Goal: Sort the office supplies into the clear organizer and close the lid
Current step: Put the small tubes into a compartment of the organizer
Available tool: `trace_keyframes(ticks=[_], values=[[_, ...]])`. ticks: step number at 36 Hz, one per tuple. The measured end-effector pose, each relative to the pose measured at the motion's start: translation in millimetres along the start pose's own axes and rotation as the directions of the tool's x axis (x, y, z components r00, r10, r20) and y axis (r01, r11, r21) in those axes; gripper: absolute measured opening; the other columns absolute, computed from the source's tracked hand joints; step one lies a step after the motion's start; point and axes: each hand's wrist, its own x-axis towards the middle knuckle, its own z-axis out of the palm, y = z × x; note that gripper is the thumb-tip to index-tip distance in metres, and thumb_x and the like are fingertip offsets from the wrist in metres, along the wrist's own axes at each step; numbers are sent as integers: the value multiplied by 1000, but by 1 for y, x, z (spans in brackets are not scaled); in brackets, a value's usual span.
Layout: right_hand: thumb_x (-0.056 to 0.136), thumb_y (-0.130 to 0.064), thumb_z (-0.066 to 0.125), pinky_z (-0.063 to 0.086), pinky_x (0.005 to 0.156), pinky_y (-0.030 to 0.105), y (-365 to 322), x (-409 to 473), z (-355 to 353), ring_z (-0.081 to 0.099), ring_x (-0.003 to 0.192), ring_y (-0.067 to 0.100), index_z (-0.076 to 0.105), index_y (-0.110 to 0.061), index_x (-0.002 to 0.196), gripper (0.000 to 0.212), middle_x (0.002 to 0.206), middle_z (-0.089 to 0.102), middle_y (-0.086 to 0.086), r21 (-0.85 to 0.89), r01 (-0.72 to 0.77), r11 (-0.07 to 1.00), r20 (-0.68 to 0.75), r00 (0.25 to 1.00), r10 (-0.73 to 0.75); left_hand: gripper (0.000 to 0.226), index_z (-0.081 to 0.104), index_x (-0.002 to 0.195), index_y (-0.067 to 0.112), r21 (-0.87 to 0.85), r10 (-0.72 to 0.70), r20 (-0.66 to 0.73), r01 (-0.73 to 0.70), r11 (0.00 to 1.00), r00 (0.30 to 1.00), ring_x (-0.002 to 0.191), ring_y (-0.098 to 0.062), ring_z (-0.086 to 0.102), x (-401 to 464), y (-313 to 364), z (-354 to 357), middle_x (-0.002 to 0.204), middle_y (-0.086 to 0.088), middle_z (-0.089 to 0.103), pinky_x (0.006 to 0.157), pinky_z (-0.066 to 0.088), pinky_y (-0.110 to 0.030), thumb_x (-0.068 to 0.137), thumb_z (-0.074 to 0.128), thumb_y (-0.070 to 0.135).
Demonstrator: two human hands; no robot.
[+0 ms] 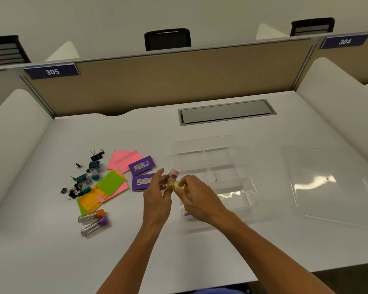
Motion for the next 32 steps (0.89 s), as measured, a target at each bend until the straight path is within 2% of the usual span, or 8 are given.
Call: trace_keyframes(ticks=[3, 7, 12, 19, 22, 24, 27, 32], values=[[98, -43, 51, 53, 76, 25, 13, -2, -13, 59, 83, 14, 42, -32, 112, 20, 100, 56, -11, 83, -10, 996, -59, 998, 15, 46, 53, 133, 16, 8, 29, 34, -29, 1000, 999, 105, -11, 61, 1, 7, 11, 122, -1, 64, 85, 48, -16, 90, 64, 6], [97, -28, 56, 57, 68, 32, 31, -8, -31, 62, 73, 15, 34, -34, 106, 24, 86, 55, -9, 174, -65, 983, -77, 994, 79, 40, 55, 127, 21, -40, 60, 79, -57, 998, 995, 102, -7, 59, 1, 17, 28, 122, 3, 62, 92, 48, -21, 93, 58, 0], [101, -31, 49, 42, 50, 15, 54, -16, -49, 59, 60, 2, 34, -33, 117, 22, 73, 56, -10, 261, -122, 958, -195, 965, 176, 45, 44, 139, 16, 7, 64, 159, -66, 998, 985, 124, -17, 51, 0, 26, 51, 137, -3, 52, 108, 39, -33, 96, 51, 3], [103, -34, 45, 40, 55, 21, 74, -28, -75, 52, 56, -1, 45, -27, 124, 23, 66, 51, -11, 319, -151, 936, -285, 926, 246, 54, 40, 141, 22, 66, 101, 290, -126, 990, 952, 112, -6, 48, -3, 39, 81, 134, 1, 47, 99, 40, -21, 94, 51, -2], [102, -35, 45, 40, 57, 19, 82, -32, -82, 52, 59, -1, 45, -28, 122, 20, 71, 52, -11, 340, -147, 929, -316, 912, 260, 48, 49, 132, 27, 40, 134, 356, -159, 987, 925, 108, -12, 58, -7, 45, 93, 124, 4, 55, 94, 52, -26, 93, 53, -1], [102, -36, 45, 42, 61, 20, 87, -35, -87, 53, 64, 2, 45, -28, 121, 20, 78, 54, -12, 358, -153, 921, -332, 901, 278, 47, 51, 127, 28, 46, 143, 405, -177, 983, 903, 104, -10, 60, -9, 49, 101, 121, 7, 58, 87, 53, -20, 91, 56, -3], [102, -36, 46, 47, 71, 24, 96, -38, -92, 57, 78, 6, 47, -27, 123, 23, 91, 56, -14, 373, -174, 911, -336, 890, 307, 53, 46, 133, 27, 88, 103, 484, -165, 982, 869, 100, -11, 62, -12, 52, 114, 123, 8, 60, 83, 54, -20, 90, 60, -1], [101, -38, 47, 46, 85, 26, 111, -45, -97, 57, 98, 10, 49, -29, 129, 29, 113, 55, -7, 332, -239, 913, -285, 897, 338, 63, 37, 137, 30, 293, 90, 619, -335, 895, 780, 83, -5, 56, -11, 51, 131, 126, 1, 60, 77, 45, -19, 88, 64, 3]])
